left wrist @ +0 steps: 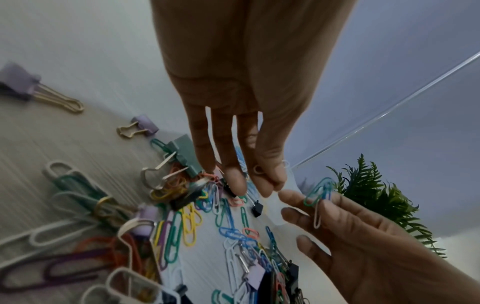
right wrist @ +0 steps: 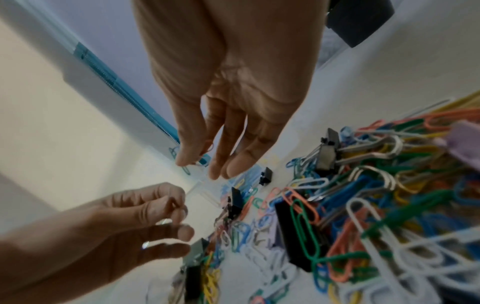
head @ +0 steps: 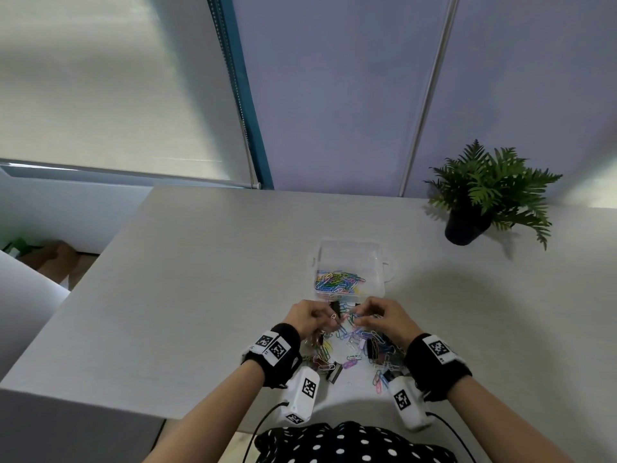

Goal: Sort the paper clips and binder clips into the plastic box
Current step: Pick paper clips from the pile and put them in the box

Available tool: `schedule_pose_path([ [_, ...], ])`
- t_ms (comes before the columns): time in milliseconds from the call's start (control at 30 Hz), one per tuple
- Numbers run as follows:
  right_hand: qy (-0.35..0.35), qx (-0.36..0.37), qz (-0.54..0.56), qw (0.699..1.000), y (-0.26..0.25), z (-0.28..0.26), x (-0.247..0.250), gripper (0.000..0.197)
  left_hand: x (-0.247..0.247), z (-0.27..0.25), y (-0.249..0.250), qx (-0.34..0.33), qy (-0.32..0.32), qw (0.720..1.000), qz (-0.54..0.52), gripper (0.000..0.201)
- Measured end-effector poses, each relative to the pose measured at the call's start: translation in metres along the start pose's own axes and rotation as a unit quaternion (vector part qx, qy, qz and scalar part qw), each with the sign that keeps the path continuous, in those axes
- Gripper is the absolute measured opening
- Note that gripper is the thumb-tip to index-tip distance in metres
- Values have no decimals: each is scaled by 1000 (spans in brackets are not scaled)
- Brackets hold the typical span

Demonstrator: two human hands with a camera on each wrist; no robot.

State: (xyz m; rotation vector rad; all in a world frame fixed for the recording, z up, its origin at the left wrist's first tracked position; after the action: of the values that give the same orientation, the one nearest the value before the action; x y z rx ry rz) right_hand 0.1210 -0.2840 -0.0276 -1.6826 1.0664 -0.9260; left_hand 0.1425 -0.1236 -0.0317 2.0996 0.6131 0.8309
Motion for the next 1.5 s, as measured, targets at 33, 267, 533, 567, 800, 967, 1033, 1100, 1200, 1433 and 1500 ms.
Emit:
schedule_pose_path([
  [33,-8,3,26,1000,-1,-1,-2,14,-1,0,0,5,0,1000,-9,8],
  [267,24,13,97,995,-19,2,6,13,-10,5,22,7,15,969,247,18],
  [533,103,1,44,994,-42,48,39,21,-49,25,22,-13,3,927,375,31],
  [567,103,3,34,994,-44,53,39,19,-52,26,20,-13,0,923,385,36],
  [800,122,6,-173,977,-56,53,36,15,-56,20,16,-12,6,908,418,31],
  [967,99,78,-264,956,-59,38,21,10,-56,18,17,-15,-1,903,430,27],
  [1033,29,87,-316,944,-51,34,6,9,-53,14,18,-12,-2,901,433,26],
  [1100,-51,62,-401,913,-36,33,-8,9,-51,12,20,-15,1,896,443,27],
  [1200,-128,-8,-525,841,-11,31,-20,20,-47,9,22,-9,7,903,430,33],
  [1433,-129,-27,-559,818,8,31,-30,33,2,12,30,-16,50,979,196,19],
  [1500,-127,-27,-547,827,9,32,-33,32,22,18,37,-19,74,988,133,17],
])
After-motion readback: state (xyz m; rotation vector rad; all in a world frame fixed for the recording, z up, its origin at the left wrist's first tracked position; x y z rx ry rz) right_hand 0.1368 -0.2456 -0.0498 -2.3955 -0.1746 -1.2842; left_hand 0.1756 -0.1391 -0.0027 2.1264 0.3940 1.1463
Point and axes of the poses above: each hand's wrist, its own z-axis towards the middle knuckle, its own x-axis out of the back of the hand, y = z × x, the point moved 8 cm from there along z, towards the middle knuckle, and after that the axes turned 10 degrees about -y, right-handed, at the moved point
